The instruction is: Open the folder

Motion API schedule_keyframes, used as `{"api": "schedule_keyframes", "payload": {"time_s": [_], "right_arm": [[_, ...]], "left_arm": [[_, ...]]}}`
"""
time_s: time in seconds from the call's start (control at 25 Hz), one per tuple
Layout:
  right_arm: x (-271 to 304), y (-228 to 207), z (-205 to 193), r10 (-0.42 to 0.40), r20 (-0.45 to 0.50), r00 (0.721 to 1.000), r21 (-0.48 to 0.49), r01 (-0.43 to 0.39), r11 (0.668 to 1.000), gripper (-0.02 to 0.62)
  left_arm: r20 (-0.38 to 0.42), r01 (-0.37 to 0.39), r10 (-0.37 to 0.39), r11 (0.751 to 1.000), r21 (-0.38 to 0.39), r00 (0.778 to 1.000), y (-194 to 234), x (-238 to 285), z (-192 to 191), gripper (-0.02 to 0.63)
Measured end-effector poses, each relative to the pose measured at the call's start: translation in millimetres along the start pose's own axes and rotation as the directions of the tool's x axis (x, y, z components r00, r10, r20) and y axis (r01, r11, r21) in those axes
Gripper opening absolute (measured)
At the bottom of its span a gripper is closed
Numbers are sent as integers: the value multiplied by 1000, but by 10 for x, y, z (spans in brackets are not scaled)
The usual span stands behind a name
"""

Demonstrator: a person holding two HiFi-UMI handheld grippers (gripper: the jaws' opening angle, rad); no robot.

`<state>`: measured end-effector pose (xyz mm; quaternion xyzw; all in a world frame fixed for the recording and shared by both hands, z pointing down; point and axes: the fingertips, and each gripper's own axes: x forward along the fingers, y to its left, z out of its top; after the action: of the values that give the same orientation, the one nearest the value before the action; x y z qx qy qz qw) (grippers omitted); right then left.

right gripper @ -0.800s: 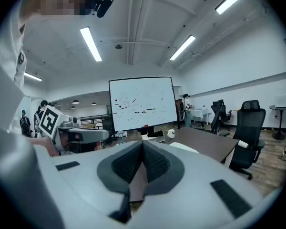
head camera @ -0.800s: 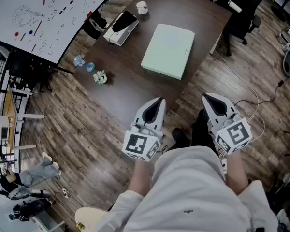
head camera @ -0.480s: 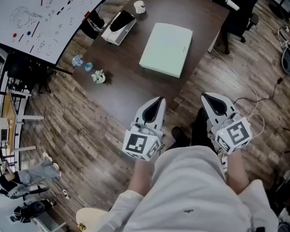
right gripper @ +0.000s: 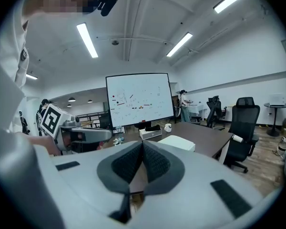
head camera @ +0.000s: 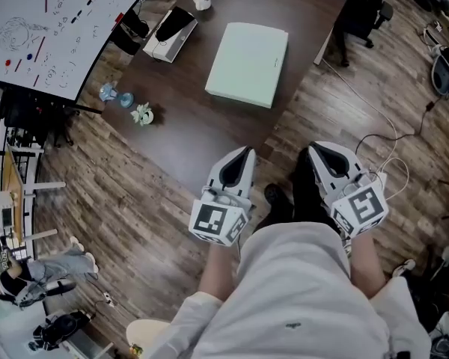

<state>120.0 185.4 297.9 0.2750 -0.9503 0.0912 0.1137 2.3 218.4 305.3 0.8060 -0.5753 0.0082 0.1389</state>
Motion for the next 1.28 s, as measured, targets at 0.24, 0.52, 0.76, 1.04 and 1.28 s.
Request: {"api": "schedule_keyframes", "payload": {"time_s": [0.24, 0.52, 0.76, 1.04, 1.28], "right_arm": [[96, -91, -23, 29, -23, 999, -12, -29, 1000, 3], [362, -384, -34, 76, -46, 996, 13, -75, 997, 3], [681, -727, 16, 133, -61, 989, 29, -132, 991, 3], [1031, -1017, -26, 238, -84, 968, 72, -232, 970, 23], [1241, -1192, -178, 310, -130, 942, 106, -298, 949, 65]], "left_arm": [[-23, 2, -2, 1000, -16, 1000, 15, 216, -47, 3], [-38, -28, 28, 1000, -4, 999, 148, 541, 25, 3], [-48, -70, 71, 997, 26, 996, 323, 876, 181, 3], [-57, -130, 133, 990, 54, 989, 478, 1214, 283, 4], [-61, -189, 193, 980, 61, 979, 589, 1401, 257, 3]]}}
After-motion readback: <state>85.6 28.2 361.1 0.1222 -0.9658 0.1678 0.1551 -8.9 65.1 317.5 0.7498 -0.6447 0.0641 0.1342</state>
